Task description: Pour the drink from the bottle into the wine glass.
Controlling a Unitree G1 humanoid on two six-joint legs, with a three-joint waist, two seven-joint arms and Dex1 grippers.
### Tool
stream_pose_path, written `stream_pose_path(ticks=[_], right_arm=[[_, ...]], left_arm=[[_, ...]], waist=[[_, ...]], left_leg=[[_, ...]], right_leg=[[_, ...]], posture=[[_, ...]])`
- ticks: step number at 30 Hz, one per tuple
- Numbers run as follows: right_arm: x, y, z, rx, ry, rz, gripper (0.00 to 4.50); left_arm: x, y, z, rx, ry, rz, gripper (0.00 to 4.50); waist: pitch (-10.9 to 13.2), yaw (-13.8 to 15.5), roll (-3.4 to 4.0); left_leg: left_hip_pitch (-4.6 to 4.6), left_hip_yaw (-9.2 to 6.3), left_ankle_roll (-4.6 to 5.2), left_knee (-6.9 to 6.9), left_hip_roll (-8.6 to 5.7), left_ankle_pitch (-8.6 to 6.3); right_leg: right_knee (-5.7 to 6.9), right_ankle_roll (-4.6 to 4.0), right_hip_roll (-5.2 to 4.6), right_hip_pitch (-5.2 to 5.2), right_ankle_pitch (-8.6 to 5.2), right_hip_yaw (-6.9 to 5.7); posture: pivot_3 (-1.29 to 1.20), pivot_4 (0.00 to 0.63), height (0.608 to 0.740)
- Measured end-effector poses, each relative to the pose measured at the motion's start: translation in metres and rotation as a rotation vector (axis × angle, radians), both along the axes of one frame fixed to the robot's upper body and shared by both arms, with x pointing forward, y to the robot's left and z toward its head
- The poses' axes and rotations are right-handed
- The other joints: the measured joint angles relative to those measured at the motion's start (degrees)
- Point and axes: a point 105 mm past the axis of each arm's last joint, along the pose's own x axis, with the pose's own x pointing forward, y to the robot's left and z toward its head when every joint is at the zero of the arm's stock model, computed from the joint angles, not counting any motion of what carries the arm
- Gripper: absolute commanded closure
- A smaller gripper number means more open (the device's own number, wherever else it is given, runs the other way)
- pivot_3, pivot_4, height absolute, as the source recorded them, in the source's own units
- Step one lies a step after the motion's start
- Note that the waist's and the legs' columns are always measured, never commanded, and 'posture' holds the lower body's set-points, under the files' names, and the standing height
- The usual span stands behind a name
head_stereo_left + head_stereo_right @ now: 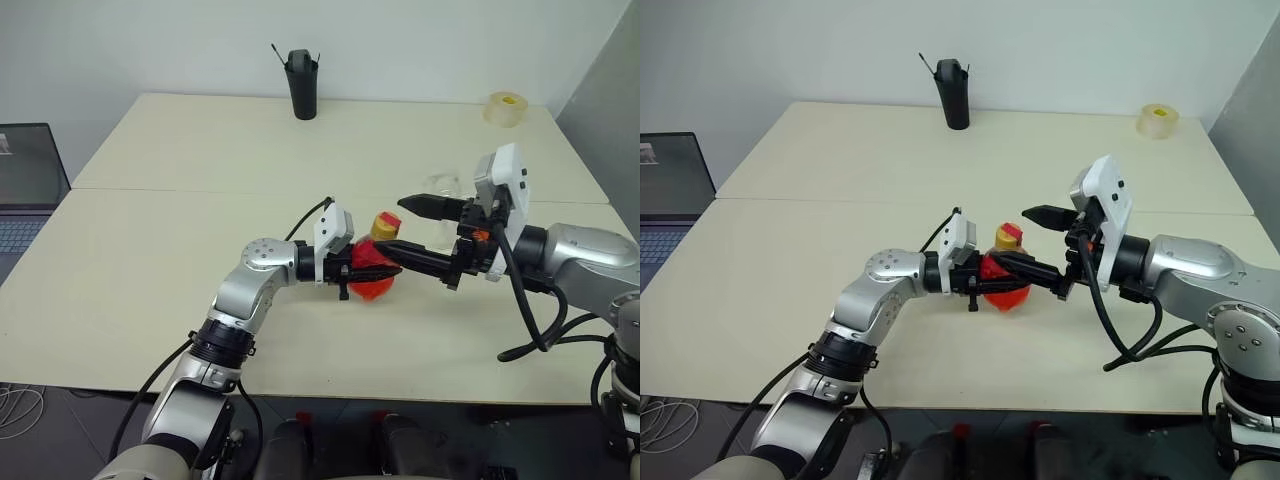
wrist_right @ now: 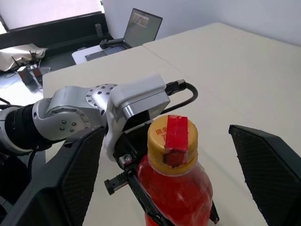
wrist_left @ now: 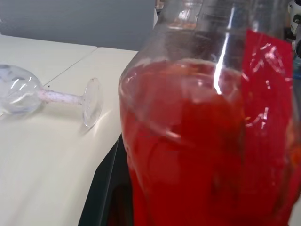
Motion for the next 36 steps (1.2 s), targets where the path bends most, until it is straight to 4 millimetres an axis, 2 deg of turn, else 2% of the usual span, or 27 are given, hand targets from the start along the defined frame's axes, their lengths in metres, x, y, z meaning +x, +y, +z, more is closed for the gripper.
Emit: stream_pose_path(ticks=[2, 4, 12, 22, 26, 36], right_arm=[[0.002, 0.000, -0.003, -0.004, 0.011, -0.008, 0.00], [0.004, 0.000, -0.004, -0.003, 0.020, -0.013, 0.56], [0.008, 0.004, -0.003, 0.025, 0.025, -0.008, 3.27], [0.006, 0.004, 0.001, 0.027, 0.028, 0.021, 3.27], [0.000, -0.003, 0.011, 0.107, 0.044, 0.062, 3.27], [-0.004, -0.016, 0.011, 0.170, 0.074, 0.036, 3.27]], left_arm=[[0.000, 0.000, 0.000, 0.000, 0.000, 0.001, 3.21], [0.000, 0.000, 0.000, 0.000, 0.000, 0.003, 3.21], [0.001, 0.000, 0.000, 0.000, -0.001, 0.009, 3.21], [0.000, 0.000, 0.003, -0.009, -0.007, 0.000, 3.21], [-0.007, -0.006, 0.014, -0.043, -0.038, -0.036, 3.21], [-0.011, -0.013, 0.017, -0.043, -0.047, -0.062, 3.21]], waist=[[0.0, 0.0, 0.00], [0.0, 0.0, 0.00], [0.0, 0.0, 0.00], [0.0, 0.0, 0.00], [0.0, 0.0, 0.00], [0.0, 0.0, 0.00]], left_leg=[[0.00, 0.00, 0.00, 0.00, 0.00, 0.00], [0.00, 0.01, 0.00, 0.00, 0.00, 0.00], [0.00, -0.01, 0.00, 0.00, 0.00, 0.00], [0.00, 0.00, 0.00, 0.00, 0.00, 0.00], [-0.01, 0.00, 0.00, 0.00, 0.01, 0.00], [0.00, 0.01, 0.00, 0.00, 0.00, 0.00]], right_leg=[[0.00, 0.00, 0.00, 0.00, 0.00, 0.00], [0.00, 0.00, 0.00, 0.00, 0.00, -0.01], [0.00, 0.00, 0.00, 0.00, 0.00, -0.01], [-0.01, 0.00, 0.00, 0.00, 0.00, -0.01], [0.00, 0.00, -0.01, 0.00, 0.00, 0.00], [0.00, 0.00, 0.00, 0.00, 0.00, 0.01]], posture=[[0.00, 0.150, 0.740], [0.00, 0.150, 0.740], [0.00, 0.150, 0.740], [0.00, 0.150, 0.740], [0.00, 0.150, 0.740], [0.00, 0.150, 0.740]])
